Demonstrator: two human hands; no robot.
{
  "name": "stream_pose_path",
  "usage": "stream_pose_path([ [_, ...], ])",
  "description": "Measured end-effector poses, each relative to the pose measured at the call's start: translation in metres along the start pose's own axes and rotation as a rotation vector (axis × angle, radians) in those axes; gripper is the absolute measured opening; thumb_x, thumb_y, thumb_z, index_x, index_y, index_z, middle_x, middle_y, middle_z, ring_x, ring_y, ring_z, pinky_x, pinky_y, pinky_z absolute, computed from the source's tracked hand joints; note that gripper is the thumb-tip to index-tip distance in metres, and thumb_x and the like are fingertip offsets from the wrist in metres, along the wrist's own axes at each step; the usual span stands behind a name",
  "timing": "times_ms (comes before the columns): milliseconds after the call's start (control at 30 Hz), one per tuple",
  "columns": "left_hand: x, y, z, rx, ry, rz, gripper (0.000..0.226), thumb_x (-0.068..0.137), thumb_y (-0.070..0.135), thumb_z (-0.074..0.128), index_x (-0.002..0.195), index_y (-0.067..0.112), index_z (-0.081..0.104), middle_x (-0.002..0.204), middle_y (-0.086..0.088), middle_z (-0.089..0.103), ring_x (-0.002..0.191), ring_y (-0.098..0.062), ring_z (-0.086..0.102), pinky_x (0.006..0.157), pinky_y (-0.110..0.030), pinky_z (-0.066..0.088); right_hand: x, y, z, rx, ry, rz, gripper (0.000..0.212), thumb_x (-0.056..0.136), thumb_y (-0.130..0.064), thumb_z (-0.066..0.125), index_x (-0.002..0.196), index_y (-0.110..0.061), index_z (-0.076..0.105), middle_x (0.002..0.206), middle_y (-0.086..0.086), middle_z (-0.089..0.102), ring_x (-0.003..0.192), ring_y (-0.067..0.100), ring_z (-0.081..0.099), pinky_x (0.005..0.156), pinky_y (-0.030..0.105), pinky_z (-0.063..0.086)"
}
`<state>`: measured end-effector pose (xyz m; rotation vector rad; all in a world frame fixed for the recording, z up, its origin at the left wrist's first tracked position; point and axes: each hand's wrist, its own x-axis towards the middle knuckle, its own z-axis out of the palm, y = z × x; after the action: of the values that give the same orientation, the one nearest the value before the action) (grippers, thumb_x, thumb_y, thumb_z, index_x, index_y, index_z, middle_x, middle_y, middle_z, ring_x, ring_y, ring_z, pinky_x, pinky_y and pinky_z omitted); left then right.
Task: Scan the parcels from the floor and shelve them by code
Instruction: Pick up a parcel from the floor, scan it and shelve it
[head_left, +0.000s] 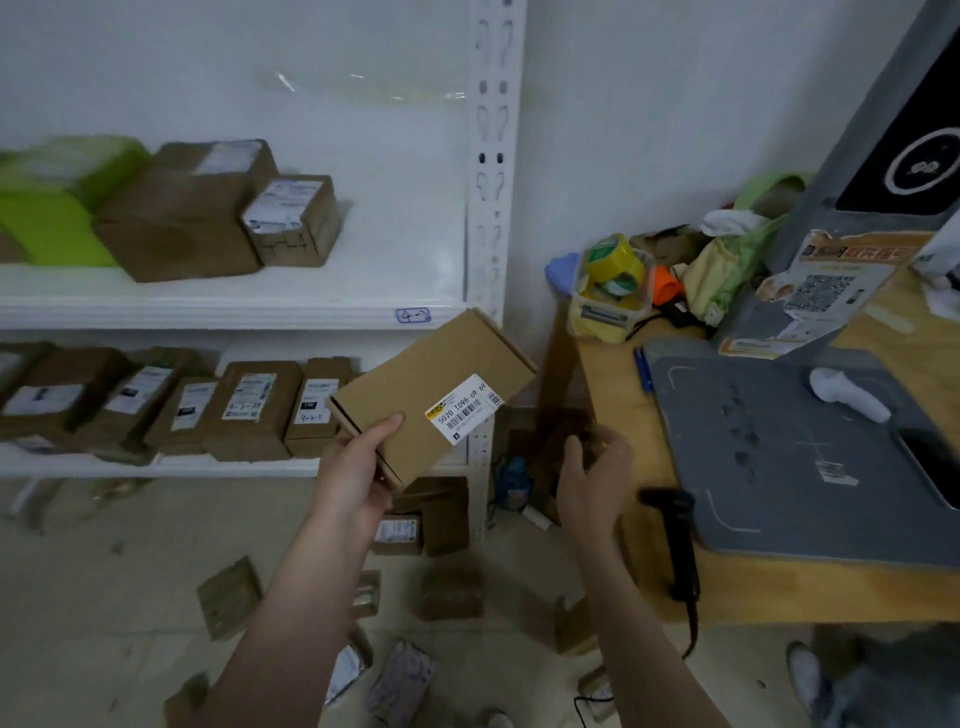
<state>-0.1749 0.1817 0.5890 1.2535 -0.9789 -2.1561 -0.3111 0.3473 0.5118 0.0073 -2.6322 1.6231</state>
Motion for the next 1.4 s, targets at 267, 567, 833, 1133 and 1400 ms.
stream_pose_path([
  [267,-0.039,0.061,-0.195,-0.118,0.168,0.106,0.036,0.088,0.012,0.071,0.123,0.005,0.065,0.101,-0.011,0.075,0.074,-0.018,0.074,0.059,-0.031,0.06,-0.169,-0.132,0.089,0.358,-0.461,-0.115,0.036,0.104,-0.03,0.049,0.136,-0.016,0.047,0.123,-0.005,0.056,0.102,0.004,0.056,0.068,-0.005,0.036],
  [567,-0.144,0.103,-0.443,-0.203,0.464,0.25,0.02,0.089,0.011,0.07,0.108,0.004,0.068,0.074,-0.001,0.075,0.059,-0.009,0.07,0.05,-0.021,0.054,-0.401,-0.184,0.186,0.308,-0.918,-0.119,0.027,0.098,-0.019,0.056,0.124,-0.025,0.059,0.112,-0.014,0.057,0.099,0.0,0.054,0.082,0.019,0.042],
  [833,-0.202,0.09,-0.543,-0.38,0.729,0.343,0.009,0.092,0.008,0.067,0.09,0.015,0.062,0.063,0.007,0.072,0.054,-0.005,0.067,0.054,-0.021,0.056,-0.538,-0.209,0.234,0.255,-1.211,-0.19,0.037,0.09,0.001,0.056,0.124,-0.012,0.06,0.116,0.002,0.069,0.105,0.014,0.067,0.097,0.04,0.054],
  [1133,-0.187,0.145,-0.58,-0.346,0.745,0.373,0.011,0.09,0.019,0.068,0.099,0.023,0.062,0.085,0.006,0.071,0.081,-0.011,0.065,0.075,-0.033,0.055,-0.57,-0.252,0.289,0.297,-1.245,-0.164,0.04,0.09,0.002,0.057,0.122,-0.022,0.059,0.121,0.0,0.067,0.109,0.015,0.066,0.097,0.043,0.055],
  [1400,-0.114,0.284,-0.569,-0.238,0.591,0.515,0.023,0.092,0.018,0.062,0.115,0.022,0.059,0.113,-0.005,0.068,0.104,-0.024,0.065,0.085,-0.051,0.059,-0.52,-0.372,0.345,0.38,-1.096,-0.506,0.039,0.094,-0.002,0.054,0.126,-0.023,0.061,0.13,0.0,0.06,0.12,0.018,0.056,0.104,0.043,0.049],
])
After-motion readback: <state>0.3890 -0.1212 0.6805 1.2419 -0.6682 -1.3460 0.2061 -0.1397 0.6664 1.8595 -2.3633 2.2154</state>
